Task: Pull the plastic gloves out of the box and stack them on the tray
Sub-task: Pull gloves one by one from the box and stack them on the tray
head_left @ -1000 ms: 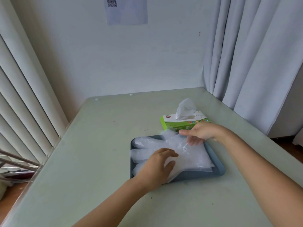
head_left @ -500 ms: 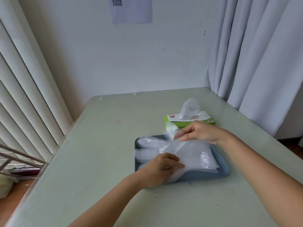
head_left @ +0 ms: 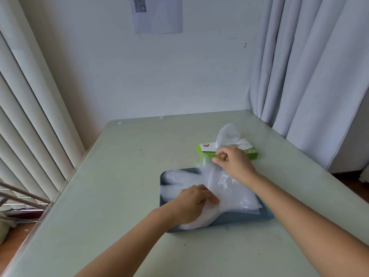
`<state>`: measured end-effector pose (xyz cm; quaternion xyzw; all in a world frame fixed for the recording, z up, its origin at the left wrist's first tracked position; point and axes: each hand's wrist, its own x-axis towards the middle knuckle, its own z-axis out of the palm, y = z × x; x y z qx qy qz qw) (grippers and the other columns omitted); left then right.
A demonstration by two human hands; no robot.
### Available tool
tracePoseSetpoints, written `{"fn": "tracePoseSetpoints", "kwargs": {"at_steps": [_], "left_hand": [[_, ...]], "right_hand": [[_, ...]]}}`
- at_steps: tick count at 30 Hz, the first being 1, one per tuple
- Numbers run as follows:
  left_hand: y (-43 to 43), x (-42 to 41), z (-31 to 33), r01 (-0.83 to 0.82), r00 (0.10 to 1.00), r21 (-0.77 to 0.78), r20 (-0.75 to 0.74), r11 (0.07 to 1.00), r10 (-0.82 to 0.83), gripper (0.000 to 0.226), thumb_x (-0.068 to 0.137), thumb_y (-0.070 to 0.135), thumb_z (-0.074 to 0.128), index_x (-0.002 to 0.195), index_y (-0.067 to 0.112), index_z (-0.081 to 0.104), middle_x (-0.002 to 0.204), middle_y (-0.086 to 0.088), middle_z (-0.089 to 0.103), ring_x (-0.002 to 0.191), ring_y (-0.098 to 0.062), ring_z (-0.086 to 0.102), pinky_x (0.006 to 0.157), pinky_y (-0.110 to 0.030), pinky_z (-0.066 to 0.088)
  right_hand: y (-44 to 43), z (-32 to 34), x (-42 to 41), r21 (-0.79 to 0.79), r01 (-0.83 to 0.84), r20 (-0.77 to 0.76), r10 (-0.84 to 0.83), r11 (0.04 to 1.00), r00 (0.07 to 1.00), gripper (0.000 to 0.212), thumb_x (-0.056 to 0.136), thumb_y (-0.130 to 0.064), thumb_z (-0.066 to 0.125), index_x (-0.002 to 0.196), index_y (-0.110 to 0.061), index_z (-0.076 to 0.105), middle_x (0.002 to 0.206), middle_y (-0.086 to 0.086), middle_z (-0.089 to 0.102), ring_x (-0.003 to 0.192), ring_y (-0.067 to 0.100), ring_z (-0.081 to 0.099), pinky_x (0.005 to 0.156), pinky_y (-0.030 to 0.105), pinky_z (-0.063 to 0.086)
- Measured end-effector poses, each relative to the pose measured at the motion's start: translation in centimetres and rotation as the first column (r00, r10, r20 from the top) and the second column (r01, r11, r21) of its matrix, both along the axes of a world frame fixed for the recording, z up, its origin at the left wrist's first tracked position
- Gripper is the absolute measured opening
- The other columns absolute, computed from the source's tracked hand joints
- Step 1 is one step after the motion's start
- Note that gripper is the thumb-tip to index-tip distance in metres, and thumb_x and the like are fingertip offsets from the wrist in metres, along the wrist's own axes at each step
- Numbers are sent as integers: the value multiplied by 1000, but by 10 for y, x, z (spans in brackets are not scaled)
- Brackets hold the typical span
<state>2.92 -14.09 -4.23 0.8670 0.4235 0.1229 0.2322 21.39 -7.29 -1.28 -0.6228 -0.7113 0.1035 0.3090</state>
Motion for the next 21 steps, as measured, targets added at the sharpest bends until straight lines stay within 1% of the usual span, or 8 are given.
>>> {"fn": "tracePoseSetpoints", "kwargs": {"at_steps": [4, 6, 8, 10, 13, 15, 18, 21], "left_hand": [[-3, 1, -4, 5, 999, 23, -41, 1000, -5, 45, 95, 6, 34, 126, 28, 58, 129, 6, 51, 116, -19, 46, 102, -37, 34], [-4, 2, -7, 0, 998, 33, -57, 999, 2, 45, 93, 14, 31, 128, 27, 56, 127, 3, 52, 113, -22, 46, 100, -39, 35], [-5, 4, -9, 13, 1000, 51, -27, 999, -12, 51, 86, 21, 26, 125, 24, 58, 124, 0, 56, 110, -24, 50, 97, -41, 39], [-4, 9, -5, -78, 997, 39, 2, 996, 77, 45, 91, 21, 29, 124, 21, 61, 124, 0, 59, 112, -21, 54, 100, -32, 39], [1, 16, 4, -259, 964, 104, 94, 960, 250, 37, 99, 17, 41, 136, 17, 46, 133, 0, 53, 122, -15, 48, 97, -15, 30], [7, 23, 4, -169, 984, 147, 75, 975, 159, 48, 101, 19, 39, 147, 15, 27, 149, -3, 38, 135, -16, 36, 106, -18, 23], [17, 33, -3, 10, 994, 139, -110, 990, 5, 54, 102, 19, 32, 151, 6, 12, 156, -10, 25, 142, -24, 26, 112, -26, 14], [24, 33, -16, 34, 989, 220, -149, 975, -1, 68, 96, 42, 20, 149, 1, 19, 148, -12, 41, 133, -26, 42, 108, -29, 17]], "right_hand": [[-56, -12, -5, 138, -132, 63, 124, 982, 990, 28, 90, -7, 59, 118, -10, 60, 110, 3, 58, 94, 17, 57, 88, 32, 46], [-84, -21, -8, -9, -257, 120, 256, 966, 959, 36, 98, -12, 47, 134, -12, 51, 136, 1, 50, 123, 16, 49, 101, 18, 32], [-94, -31, -5, -198, -295, 150, 326, 935, 933, 45, 104, -24, 34, 148, -19, 31, 156, -5, 24, 143, 9, 21, 106, 8, 9], [-91, -36, 3, -304, -263, 198, 330, 916, 923, 49, 105, -31, 27, 152, -27, 16, 161, -6, 4, 147, 8, 3, 106, 9, -4], [-83, -35, 8, -340, -236, 325, 349, 911, 879, 53, 103, -39, 29, 153, -28, 12, 161, -1, 0, 148, 12, 0, 110, 15, -4], [-79, -34, 8, -344, -233, 376, 361, 909, 853, 58, 101, -44, 34, 153, -24, 15, 161, 1, 9, 147, 13, 7, 115, 22, 4], [-71, -27, 10, -341, -240, 370, 365, 909, 855, 75, 92, -61, 38, 151, -18, 20, 156, 0, 22, 143, 12, 18, 118, 26, 11], [-68, -29, 17, -424, -174, 485, 385, 889, 785, 126, 53, -93, -9, 154, -18, 1, 161, 5, 0, 148, 17, -2, 119, 38, -7]]}}
